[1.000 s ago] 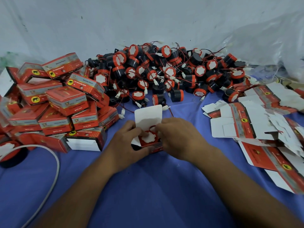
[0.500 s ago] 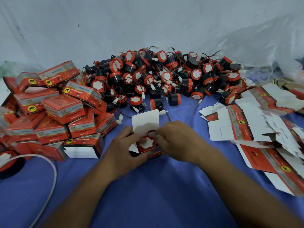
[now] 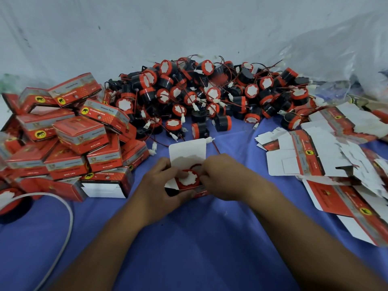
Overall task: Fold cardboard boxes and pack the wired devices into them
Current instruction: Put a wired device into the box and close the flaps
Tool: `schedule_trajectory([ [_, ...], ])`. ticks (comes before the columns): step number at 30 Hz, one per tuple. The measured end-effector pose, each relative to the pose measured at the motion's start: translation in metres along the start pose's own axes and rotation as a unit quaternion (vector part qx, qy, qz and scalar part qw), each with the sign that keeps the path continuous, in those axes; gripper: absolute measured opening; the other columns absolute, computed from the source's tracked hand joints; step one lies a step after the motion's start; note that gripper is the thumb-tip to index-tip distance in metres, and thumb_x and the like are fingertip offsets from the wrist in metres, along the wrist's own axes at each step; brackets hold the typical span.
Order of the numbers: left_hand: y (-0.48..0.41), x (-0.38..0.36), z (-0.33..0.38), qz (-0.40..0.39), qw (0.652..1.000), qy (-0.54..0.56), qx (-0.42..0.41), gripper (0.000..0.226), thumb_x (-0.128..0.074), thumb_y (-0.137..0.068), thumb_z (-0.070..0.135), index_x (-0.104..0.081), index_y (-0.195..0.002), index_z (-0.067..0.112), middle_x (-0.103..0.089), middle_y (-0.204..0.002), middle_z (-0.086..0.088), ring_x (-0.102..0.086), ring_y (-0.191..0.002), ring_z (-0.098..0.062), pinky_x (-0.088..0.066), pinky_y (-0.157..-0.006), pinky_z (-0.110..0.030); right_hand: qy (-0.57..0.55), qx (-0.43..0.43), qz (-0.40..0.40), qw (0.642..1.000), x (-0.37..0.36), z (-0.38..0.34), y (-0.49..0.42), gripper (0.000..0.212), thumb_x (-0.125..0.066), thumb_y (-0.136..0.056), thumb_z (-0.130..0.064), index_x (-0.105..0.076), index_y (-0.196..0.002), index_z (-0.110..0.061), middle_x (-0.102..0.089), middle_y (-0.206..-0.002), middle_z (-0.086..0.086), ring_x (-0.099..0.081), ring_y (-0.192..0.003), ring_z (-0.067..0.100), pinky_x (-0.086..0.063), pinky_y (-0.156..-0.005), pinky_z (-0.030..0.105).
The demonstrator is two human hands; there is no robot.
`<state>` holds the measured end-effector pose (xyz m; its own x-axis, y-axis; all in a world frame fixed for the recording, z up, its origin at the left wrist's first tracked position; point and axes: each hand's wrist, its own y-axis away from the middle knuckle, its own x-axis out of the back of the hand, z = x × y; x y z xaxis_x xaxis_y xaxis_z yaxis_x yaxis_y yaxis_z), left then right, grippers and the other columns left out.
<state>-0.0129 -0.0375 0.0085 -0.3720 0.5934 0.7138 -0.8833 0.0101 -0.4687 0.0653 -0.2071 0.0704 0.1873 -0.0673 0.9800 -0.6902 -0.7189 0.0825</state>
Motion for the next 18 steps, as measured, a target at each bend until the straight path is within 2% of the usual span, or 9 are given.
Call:
schedule_trajectory([
  [2,0.001,-0.001,-0.001,0.001,1.0,0.006,0.0,0.042,-0.086,-0.074,0.028,-0.072,-0.105,0.004,-0.057,-0.108,-0.011,-0.059,-0.098,-0.023,-0.05,-0.082,-0.031,-0.042,-0.036,0.023,0.998,0.0,0.007,-0.003,0.022,-0.059,-0.091,-0.018,-0.065,-0.073,-0.009,-0.056,-0.073,0.005,-0.053,-0.079,0.026,-0.043,-0.063,0.03],
  [4,0.001,0.0,0.0,0.013,1.0,0.026,0.003,0.036,-0.079,-0.079,0.03,-0.072,-0.103,0.005,-0.051,-0.111,-0.006,-0.054,-0.102,-0.011,-0.047,-0.083,-0.017,-0.042,-0.079,0.053,0.995,-0.004,0.017,-0.01,0.016,-0.068,-0.086,-0.037,-0.07,-0.086,-0.021,-0.054,-0.111,0.008,-0.045,-0.108,0.029,-0.043,-0.09,0.035],
  [6,0.001,0.002,0.002,0.021,0.998,0.052,0.011,0.03,-0.068,-0.081,0.034,-0.072,-0.095,0.008,-0.045,-0.106,0.003,-0.05,-0.1,0.003,-0.04,-0.08,-0.006,-0.108,-0.142,0.06,0.982,-0.01,0.026,-0.013,0.035,-0.075,-0.08,-0.044,-0.056,-0.106,-0.031,-0.034,-0.132,0.006,-0.032,-0.124,0.031,-0.036,-0.095,0.035],
  [7,0.001,0.003,0.003,0.019,0.998,0.057,0.011,0.032,-0.063,-0.081,0.037,-0.071,-0.092,0.009,-0.043,-0.104,0.007,-0.049,-0.101,0.004,-0.039,-0.079,-0.005,-0.182,-0.167,0.061,0.967,-0.014,0.03,-0.015,0.052,-0.078,-0.079,-0.04,-0.048,-0.118,-0.028,-0.033,-0.133,0.005,-0.037,-0.123,0.03,-0.039,-0.089,0.034],
  [8,0.001,0.003,0.004,0.015,0.998,0.055,0.008,0.035,-0.059,-0.08,0.04,-0.071,-0.092,0.01,-0.042,-0.102,0.01,-0.048,-0.101,0.005,-0.038,-0.079,-0.004,-0.272,-0.182,0.06,0.943,-0.019,0.033,-0.017,0.063,-0.081,-0.079,-0.033,-0.041,-0.126,-0.023,-0.039,-0.128,0.004,-0.047,-0.116,0.027,-0.046,-0.081,0.035],
  [10,0.001,0.002,0.004,0.014,0.999,0.05,0.002,0.039,-0.057,-0.08,0.041,-0.068,-0.1,0.01,-0.041,-0.103,0.01,-0.047,-0.102,0.006,-0.036,-0.082,-0.002,-0.404,-0.183,0.07,0.893,-0.029,0.038,-0.021,0.058,-0.082,-0.079,-0.023,-0.041,-0.12,-0.019,-0.055,-0.107,-0.001,-0.06,-0.089,0.016,-0.053,-0.069,0.036],
  [13,0.0,-0.002,-0.003,0.053,0.997,0.049,0.029,0.05,-0.065,-0.081,0.04,-0.053,-0.12,0.01,-0.041,-0.116,-0.001,-0.044,-0.107,-0.001,-0.032,-0.092,-0.004,-0.369,-0.151,0.136,0.907,-0.037,0.04,-0.027,0.031,-0.077,-0.081,-0.018,-0.049,-0.091,-0.024,-0.061,-0.085,-0.005,-0.059,-0.074,0.015,-0.046,-0.055,0.027],
  [16,-0.001,-0.004,-0.012,0.092,0.983,0.108,0.115,0.057,-0.079,-0.082,0.026,-0.041,-0.124,0.015,-0.045,-0.127,-0.005,-0.051,-0.115,-0.016,-0.045,-0.101,-0.03,-0.313,-0.104,0.206,0.922,-0.045,0.034,-0.03,0.019,-0.071,-0.086,-0.022,-0.052,-0.082,-0.018,-0.059,-0.075,-0.003,-0.053,-0.069,0.016,-0.04,-0.057,0.03],
  [18,-0.002,-0.004,-0.018,0.107,0.972,0.146,0.149,0.056,-0.081,-0.08,0.018,-0.042,-0.12,0.02,-0.052,-0.125,-0.003,-0.058,-0.113,-0.021,-0.05,-0.096,-0.047,-0.297,-0.058,0.249,0.92,-0.051,0.03,-0.03,0.03,-0.071,-0.091,-0.03,-0.048,-0.08,-0.012,-0.054,-0.072,0.001,-0.045,-0.064,0.015,-0.036,-0.058,0.032],
])
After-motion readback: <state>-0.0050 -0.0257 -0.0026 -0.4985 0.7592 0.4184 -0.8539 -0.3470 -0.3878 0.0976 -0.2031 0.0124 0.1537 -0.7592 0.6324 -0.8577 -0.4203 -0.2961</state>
